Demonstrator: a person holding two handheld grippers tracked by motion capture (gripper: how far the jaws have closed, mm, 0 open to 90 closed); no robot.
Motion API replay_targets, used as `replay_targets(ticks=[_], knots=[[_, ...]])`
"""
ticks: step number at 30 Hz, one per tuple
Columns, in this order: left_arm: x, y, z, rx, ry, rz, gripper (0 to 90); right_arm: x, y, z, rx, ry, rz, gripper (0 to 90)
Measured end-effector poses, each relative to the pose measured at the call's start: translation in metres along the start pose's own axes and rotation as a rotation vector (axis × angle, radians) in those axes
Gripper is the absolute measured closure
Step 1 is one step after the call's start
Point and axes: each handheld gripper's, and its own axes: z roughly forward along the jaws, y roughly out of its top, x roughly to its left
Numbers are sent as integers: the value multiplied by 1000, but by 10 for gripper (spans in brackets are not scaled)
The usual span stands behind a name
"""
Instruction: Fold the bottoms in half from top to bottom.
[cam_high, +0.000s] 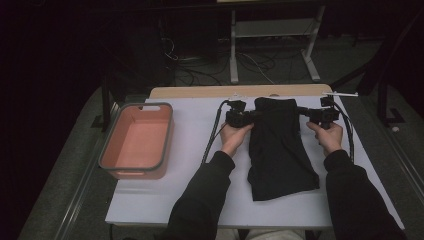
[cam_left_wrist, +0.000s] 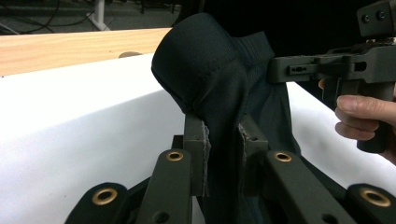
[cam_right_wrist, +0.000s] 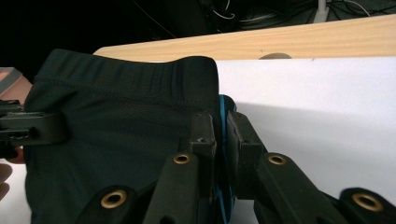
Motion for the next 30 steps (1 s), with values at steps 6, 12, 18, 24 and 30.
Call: replay_targets(ticks=[6,12,18,24,30], knots=[[-4,-4,-5,-28,-14,-4,778,7,-1,-12,-19,5,-22,810],[-7,-5,-13,-47,-37,-6,778,14,-3,-23,-41,22,-24,810],[-10,-7,-18,-60,-63,-6,778,19,-8,-31,-58,36,-13,810],[-12,-14,-21,-67,-88,-10,778,23,-17,-39,-67,35,-13,810],[-14,-19,-28,-75,-100,-6,776,30,-21,-47,-76,46,-16,810]])
